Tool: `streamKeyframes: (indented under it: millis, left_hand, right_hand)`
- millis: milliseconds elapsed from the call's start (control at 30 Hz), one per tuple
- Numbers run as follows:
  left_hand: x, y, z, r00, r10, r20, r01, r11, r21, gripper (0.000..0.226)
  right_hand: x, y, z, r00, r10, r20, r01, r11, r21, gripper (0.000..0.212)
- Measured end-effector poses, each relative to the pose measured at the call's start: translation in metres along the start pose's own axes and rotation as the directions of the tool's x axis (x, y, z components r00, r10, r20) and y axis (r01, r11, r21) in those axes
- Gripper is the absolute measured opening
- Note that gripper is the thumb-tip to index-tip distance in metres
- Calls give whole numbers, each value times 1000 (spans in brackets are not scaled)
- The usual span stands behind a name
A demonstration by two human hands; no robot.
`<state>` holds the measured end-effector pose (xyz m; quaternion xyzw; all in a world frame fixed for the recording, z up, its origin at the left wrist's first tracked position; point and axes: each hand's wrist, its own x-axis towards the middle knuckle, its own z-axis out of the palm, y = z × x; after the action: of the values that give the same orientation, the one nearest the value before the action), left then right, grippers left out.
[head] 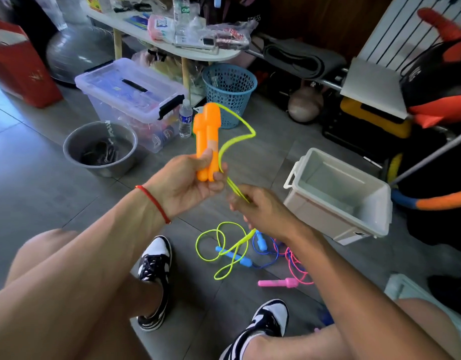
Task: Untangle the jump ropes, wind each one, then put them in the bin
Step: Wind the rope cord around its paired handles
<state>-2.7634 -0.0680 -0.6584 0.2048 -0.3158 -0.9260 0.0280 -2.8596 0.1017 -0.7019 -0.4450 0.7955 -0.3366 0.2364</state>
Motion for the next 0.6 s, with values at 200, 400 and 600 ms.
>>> streamKeyframes:
  millis: [200,400,600]
  left_hand:
    - [-5,64,-25,888,391,-244,-430,893,-134,12]
    - [3,43,-36,847,368,-384,-321,929,182,12]
    - [3,24,-29,904,256,-343,-148,939,310,18]
  right_hand:
    - [-25,73,9,869,387,307,-312,912,-266,24]
    - [-4,86,-33,936,342,-85,-337,799,-498,21]
    - [58,-15,-123,822,67,-566,-63,998,27,26]
